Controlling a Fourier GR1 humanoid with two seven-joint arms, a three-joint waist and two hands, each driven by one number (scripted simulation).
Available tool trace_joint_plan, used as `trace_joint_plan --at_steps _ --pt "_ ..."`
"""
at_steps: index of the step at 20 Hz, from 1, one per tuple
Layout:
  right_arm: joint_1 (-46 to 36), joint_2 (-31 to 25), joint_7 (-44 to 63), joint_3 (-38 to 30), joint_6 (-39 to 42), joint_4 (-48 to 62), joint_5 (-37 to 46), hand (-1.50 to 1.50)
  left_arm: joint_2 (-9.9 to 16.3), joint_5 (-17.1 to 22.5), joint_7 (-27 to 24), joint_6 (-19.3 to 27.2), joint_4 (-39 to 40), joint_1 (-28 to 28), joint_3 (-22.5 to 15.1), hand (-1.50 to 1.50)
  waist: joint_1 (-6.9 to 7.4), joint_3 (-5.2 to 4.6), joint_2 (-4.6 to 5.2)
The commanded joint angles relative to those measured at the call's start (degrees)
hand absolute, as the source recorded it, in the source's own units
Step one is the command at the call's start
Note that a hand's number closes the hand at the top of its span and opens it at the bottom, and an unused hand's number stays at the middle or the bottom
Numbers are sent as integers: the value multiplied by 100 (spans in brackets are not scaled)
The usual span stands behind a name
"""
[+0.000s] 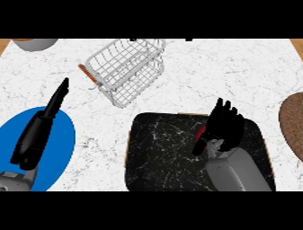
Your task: Pick the tomato from the tray and place it in the tiered basket
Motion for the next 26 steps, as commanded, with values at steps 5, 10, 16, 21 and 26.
trace_joint_plan --at_steps 5,10,16,21,26 --pt "-81 89 1382 49 88 79 -3 -150 -37 -64 -12 -157 107 -165 97 0 37 2 20" --pt "305 90 1165 220 -77 266 2 -150 -86 -125 177 -150 -361 145 32 0 92 7 3" --pt "45 -3 -95 -322 -515 484 -28 150 -303 -225 179 -334 -258 64 207 0 48 6 16" --pt "-74 90 -253 16 -764 788 573 150 -417 -382 93 -426 25 -131 306 0 49 6 22" --pt "-357 90 492 608 -459 101 911 150 -244 -224 137 -657 -89 -100 565 0 57 4 11"
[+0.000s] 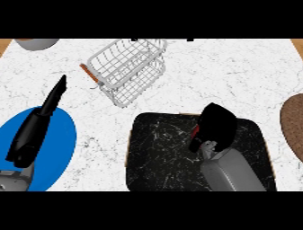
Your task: Pick the tomato from the tray and place it in the tiered basket
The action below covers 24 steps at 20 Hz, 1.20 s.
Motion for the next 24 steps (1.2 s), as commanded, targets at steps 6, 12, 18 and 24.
trace_joint_plan --at_steps 6,12,18,24 --pt "1175 -290 686 342 328 -1613 897 150 -32 -151 123 -52 -101 57 124 0 -128 13 -11" --pt "2477 -535 466 480 381 -3782 1251 150 -137 -165 -32 -60 162 -64 209 0 -167 11 -9" --pt "1896 62 616 429 566 -5119 1025 150 -127 -159 73 -169 -194 146 151 0 -48 10 -6" --pt "491 74 798 992 1865 -5471 1557 150 -83 -119 430 -370 -818 355 212 0 55 8 5"
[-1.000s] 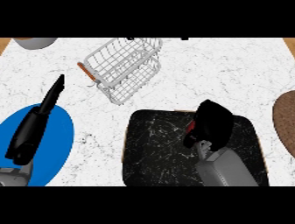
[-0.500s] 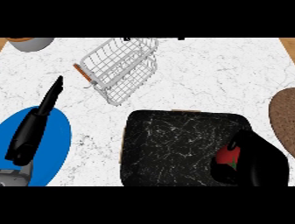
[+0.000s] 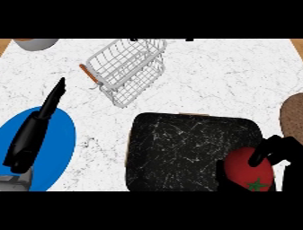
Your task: Pick the tomato from the tray and place it in the tiered basket
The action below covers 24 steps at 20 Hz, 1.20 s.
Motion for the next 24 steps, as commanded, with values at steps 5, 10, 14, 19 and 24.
trace_joint_plan --at_steps 5,10,14,19,24 --pt "-2406 94 1553 -95 1154 318 -498 150 -13 -100 142 -122 -155 -100 12 0 110 -6 5" --pt "-3642 94 1606 -729 904 1396 -1083 150 -220 -132 -110 -40 187 -153 -32 0 157 -13 19" --pt "-4620 95 1669 -1280 636 2369 -1390 150 -172 -213 -100 -95 240 -251 -56 0 232 -13 18" --pt "-5760 95 1526 -1917 146 3803 -1787 150 -100 -95 -172 -258 403 -433 66 0 309 -14 54" --pt "-6460 95 1438 -2342 -464 5142 -2199 150 -165 -154 33 -277 343 -593 -4 0 340 -8 77"
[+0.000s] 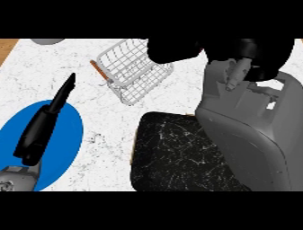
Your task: Pick the tomato from the tray and place it in the tiered basket
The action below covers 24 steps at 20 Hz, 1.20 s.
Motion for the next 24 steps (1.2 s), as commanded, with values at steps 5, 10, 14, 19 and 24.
trace_joint_plan --at_steps 5,10,14,19,24 --pt "-1154 46 439 -586 -1224 2527 -385 150 -95 -121 -196 15 58 68 -99 0 66 2 43" --pt "-1432 46 50 -663 -2234 3934 -528 150 -165 -159 -173 15 154 -135 -119 0 190 -1 111" --pt "-1300 46 -349 -910 -3542 4237 -838 -150 -227 -148 -28 -6 163 -266 -144 0 317 4 165" --pt "-1548 47 -1266 -946 -4541 5112 -1441 -150 -198 -120 -116 -108 245 -374 -117 0 383 2 177" --pt "-1660 47 -2054 -1094 -5803 5244 -1614 -150 -174 -49 -150 -179 249 -353 -60 0 276 5 134"
